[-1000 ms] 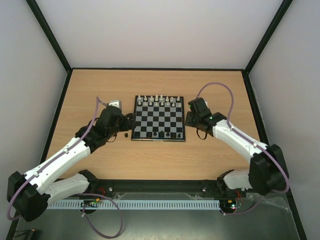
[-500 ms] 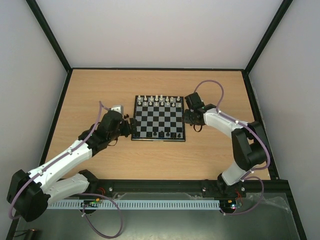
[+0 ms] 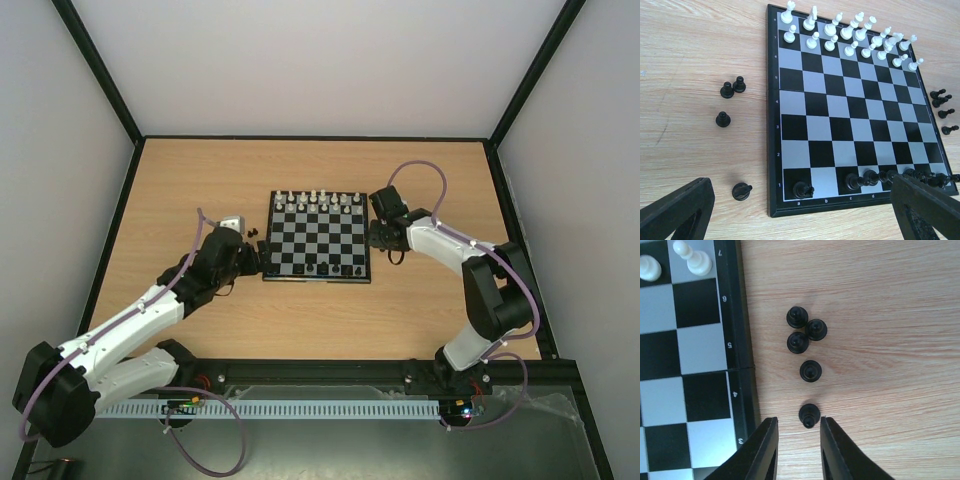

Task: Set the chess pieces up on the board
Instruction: Pick up the chess piece at the center of the board.

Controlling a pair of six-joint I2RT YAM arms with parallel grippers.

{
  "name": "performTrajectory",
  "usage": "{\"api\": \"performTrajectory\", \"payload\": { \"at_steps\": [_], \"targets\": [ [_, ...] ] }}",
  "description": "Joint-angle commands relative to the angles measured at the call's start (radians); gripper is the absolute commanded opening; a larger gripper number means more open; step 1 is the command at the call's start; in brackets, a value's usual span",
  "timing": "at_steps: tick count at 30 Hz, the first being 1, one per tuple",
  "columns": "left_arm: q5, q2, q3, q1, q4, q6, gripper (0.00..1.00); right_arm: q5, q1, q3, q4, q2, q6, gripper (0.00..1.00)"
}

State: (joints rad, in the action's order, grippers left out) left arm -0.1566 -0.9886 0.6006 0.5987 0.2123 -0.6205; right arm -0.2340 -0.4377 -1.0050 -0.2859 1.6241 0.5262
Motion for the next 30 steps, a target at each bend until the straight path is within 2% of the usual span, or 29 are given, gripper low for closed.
{"api": "performTrajectory", "payload": {
  "at_steps": [1,8,22,30],
  "targets": [
    [0.002,0.015,-0.013,-0.006,-0.030,0.000,0.99,-0.042,0.004,0.028,-0.035,0.014,-0.007,0.27],
    [-0.004,0.031,-0.016,-0.006,-0.019,-0.001,1.00,-0.015,0.004,0.021,-0.014,0.068,-0.008,0.26],
    [-0.005,0.039,-0.021,-0.007,-0.019,-0.001,0.99,-0.013,0.004,0.018,0.003,0.090,-0.009,0.06],
    [-0.009,0.047,-0.014,-0.005,-0.010,-0.002,0.99,-0.006,-0.009,0.011,-0.024,0.029,-0.006,0.02]
  ]
}}
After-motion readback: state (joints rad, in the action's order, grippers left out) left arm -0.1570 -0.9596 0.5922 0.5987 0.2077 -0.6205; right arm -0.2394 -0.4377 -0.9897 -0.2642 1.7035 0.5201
